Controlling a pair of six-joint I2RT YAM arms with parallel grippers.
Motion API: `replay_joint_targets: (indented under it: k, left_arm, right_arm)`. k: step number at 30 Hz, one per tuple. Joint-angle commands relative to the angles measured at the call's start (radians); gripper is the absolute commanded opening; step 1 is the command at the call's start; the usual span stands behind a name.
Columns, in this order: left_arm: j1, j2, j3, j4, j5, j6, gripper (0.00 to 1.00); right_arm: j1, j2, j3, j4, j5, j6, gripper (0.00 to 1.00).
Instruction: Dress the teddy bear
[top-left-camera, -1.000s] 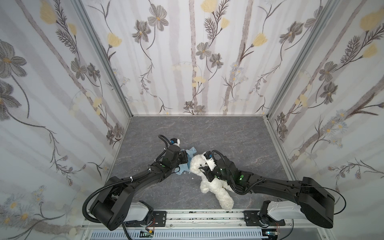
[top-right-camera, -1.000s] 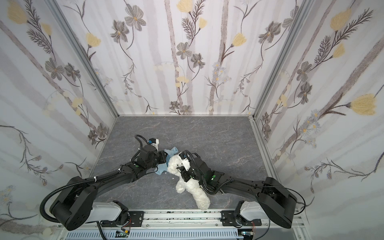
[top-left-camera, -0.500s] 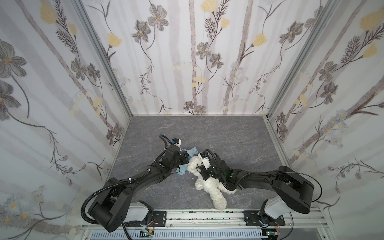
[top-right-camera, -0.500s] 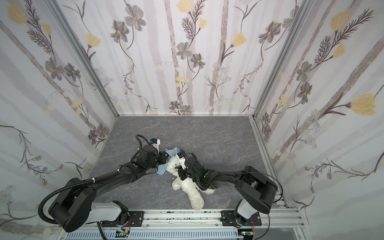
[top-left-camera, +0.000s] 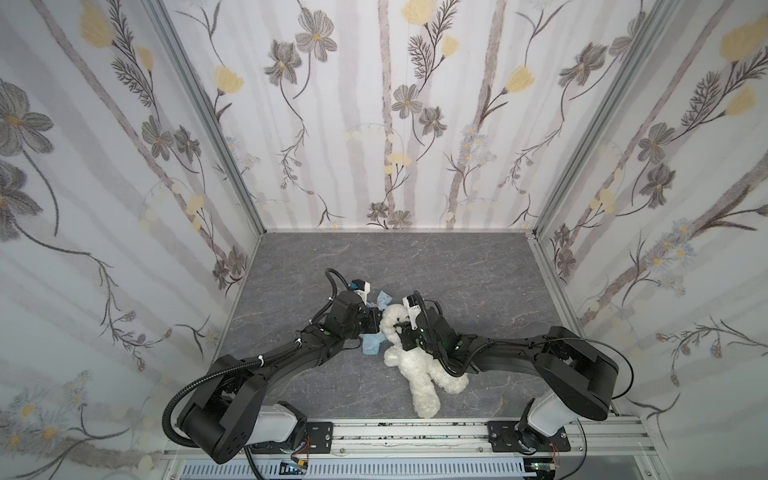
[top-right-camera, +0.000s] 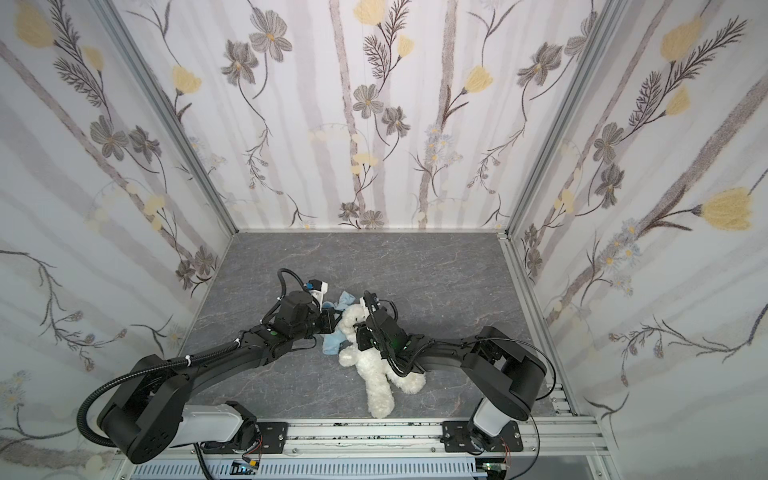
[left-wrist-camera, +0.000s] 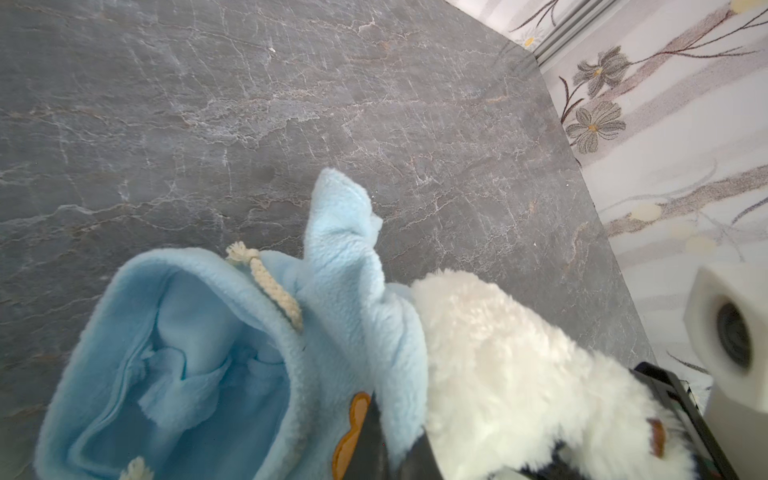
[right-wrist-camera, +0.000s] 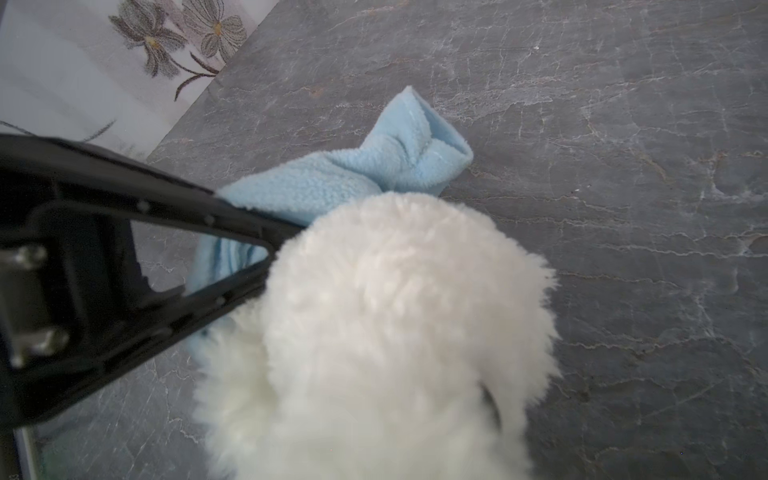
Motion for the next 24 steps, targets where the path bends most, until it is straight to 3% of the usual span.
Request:
replay_joint_targets:
  k: [1,5,20,24]
  left_arm:
    - [-0.008,0.006,0.012,0.01,0.03,0.017,0.0]
    - [-0.011,0.018,0.03,0.018,0.04,0.004,0.0]
    - [-0.021,0.126,0.115,0.03,-0.029,-0.134,0.0]
    - [-0.022,0.147,0.134,0.03,-0.033,-0.158,0.0]
  right_arm:
    - [0.005,0.023,0.031,-0.018,0.032,0.054,0.06]
    - [0.018,0.053,0.033,-0.015,0.05,0.005,0.05]
    - [0.05,0.029,-0.065,0.176,0.055,-0.412,0.05]
    - [0.052,0.004,-0.101,0.229,0.007,-0.517,0.05]
